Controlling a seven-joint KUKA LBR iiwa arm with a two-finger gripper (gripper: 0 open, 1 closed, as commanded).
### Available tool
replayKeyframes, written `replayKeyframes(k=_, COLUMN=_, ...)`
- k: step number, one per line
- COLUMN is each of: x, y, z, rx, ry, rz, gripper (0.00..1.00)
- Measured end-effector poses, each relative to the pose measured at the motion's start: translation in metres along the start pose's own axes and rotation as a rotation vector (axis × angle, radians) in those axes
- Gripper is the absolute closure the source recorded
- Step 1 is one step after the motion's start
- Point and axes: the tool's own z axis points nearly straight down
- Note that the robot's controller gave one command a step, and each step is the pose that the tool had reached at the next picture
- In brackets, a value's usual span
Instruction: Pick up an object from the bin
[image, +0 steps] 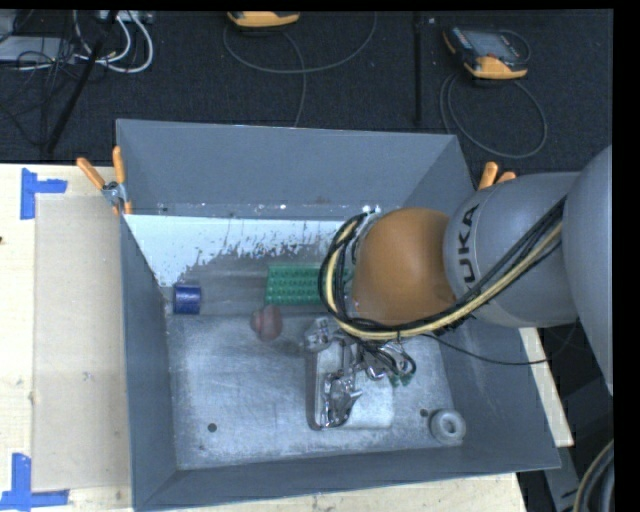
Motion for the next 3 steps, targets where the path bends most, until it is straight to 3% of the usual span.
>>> replayKeyframes(k=1, x=-0.012, y=-0.024, z=0.013, rx=-0.003, ry=-0.008, rz=-0.349, gripper=0.0)
replayKeyframes(k=2, x=-0.015, y=-0.025, z=0.009, rx=0.001, ry=-0.021, rz=-0.347, gripper=1.0)
replayKeyframes(k=3, x=-0.09, y=0.024, z=0.013, rx=0.008, ry=0.004, rz=-0.265, gripper=1.0)
